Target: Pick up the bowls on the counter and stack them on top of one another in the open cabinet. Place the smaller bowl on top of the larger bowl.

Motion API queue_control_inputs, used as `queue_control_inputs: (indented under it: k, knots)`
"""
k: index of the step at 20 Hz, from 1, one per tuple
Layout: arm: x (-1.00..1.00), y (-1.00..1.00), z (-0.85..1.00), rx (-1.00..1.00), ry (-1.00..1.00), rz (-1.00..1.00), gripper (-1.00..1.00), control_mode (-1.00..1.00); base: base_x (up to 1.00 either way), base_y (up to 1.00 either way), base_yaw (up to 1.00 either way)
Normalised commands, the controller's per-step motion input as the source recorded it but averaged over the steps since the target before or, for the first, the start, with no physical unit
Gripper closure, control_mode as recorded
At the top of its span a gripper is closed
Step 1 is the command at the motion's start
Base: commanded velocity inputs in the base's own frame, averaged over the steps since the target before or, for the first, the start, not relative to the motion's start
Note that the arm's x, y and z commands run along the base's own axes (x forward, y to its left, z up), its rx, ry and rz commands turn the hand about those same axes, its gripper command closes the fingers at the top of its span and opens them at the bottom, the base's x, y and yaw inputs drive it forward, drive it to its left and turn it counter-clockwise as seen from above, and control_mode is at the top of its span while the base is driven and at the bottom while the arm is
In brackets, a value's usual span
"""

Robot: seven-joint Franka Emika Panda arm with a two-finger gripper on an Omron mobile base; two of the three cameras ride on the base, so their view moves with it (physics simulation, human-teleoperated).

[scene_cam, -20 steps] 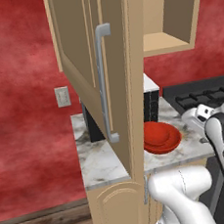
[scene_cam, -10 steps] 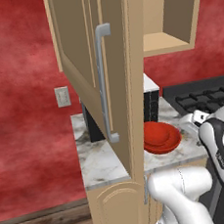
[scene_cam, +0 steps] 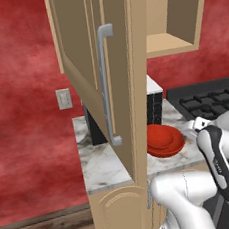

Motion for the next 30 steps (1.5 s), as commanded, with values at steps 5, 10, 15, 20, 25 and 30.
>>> queue_control_inputs:
  k: [5, 10, 15, 20, 25, 30]
  knots:
    - [0.17, -0.22, -0.05, -0.02, 0.00, -0.05, -1.00, -1.00, 0.00, 0.00, 0.00]
    - [0.17, -0.22, -0.04, -0.02, 0.02, -0.04, -1.00, -1.00, 0.00, 0.00, 0.00]
    - [0.18, -0.03, -0.05, 0.00, 0.06, 0.00, -1.00, -1.00, 0.00, 0.00, 0.00]
    - [0.17, 0.00, -0.07, 0.00, 0.07, 0.00, -1.00, -1.00, 0.00, 0.00, 0.00]
    - [0.05, 0.00, -0.17, 0.00, 0.05, 0.00, -1.00, -1.00, 0.00, 0.00, 0.00]
    - [0.01, 0.00, -0.21, -0.01, 0.03, 0.00, -1.00, -1.00, 0.00, 0.00, 0.00]
